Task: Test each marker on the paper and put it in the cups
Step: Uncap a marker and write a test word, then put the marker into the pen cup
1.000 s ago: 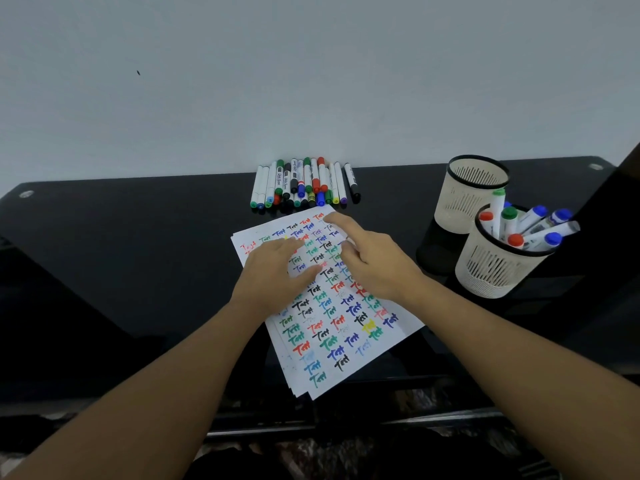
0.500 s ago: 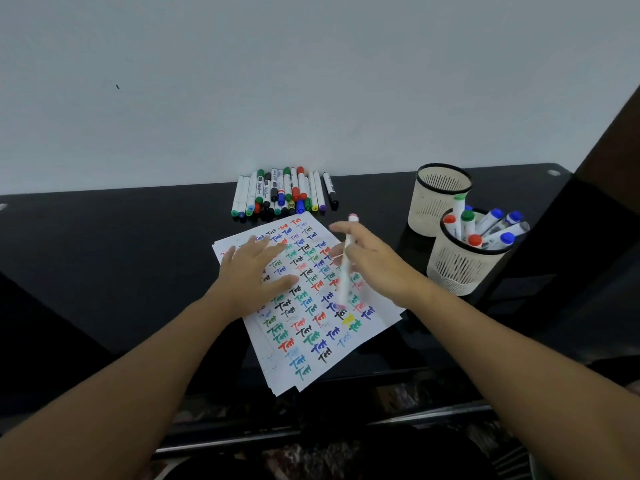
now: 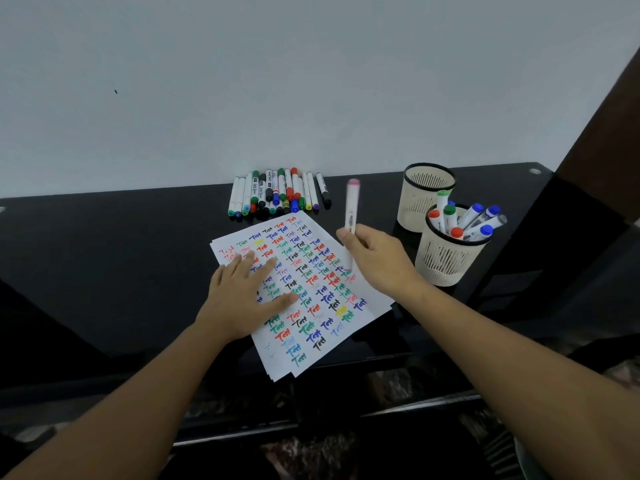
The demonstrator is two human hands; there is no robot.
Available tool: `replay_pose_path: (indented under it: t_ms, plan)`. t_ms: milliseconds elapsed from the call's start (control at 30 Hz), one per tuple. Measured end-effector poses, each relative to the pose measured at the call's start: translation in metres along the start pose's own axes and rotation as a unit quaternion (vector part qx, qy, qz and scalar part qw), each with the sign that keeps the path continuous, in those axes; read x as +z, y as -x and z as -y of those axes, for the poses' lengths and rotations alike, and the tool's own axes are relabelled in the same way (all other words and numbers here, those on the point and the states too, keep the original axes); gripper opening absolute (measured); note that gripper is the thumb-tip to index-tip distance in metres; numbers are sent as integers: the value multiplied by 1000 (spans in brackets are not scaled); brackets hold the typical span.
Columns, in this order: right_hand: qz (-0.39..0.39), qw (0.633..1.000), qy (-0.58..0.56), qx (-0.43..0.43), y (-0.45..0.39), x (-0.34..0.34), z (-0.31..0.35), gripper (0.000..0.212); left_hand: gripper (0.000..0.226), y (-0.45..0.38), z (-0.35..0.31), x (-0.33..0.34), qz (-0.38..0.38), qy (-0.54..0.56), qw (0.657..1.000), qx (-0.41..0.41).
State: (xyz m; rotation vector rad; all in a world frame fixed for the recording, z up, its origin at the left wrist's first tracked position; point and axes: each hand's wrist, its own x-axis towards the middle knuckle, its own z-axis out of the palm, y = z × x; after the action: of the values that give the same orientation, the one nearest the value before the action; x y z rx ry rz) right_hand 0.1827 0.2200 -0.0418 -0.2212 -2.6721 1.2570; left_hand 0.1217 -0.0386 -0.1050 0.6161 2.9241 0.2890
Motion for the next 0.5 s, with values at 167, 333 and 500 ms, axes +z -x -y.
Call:
replay_pose_path:
  t_ms: [167, 333, 500]
  plan:
    - [-80, 994, 34, -72, 9, -20, 9, 21, 109, 0, 2, 1, -7, 14, 1000, -3]
    - [-132, 976, 110, -130, 26, -58, 25, 22, 111, 0, 3, 1, -8, 12, 1000, -4]
    - [-219, 967, 78, -103, 39, -102, 20, 24, 113, 1, 2, 0, -10, 9, 1000, -5]
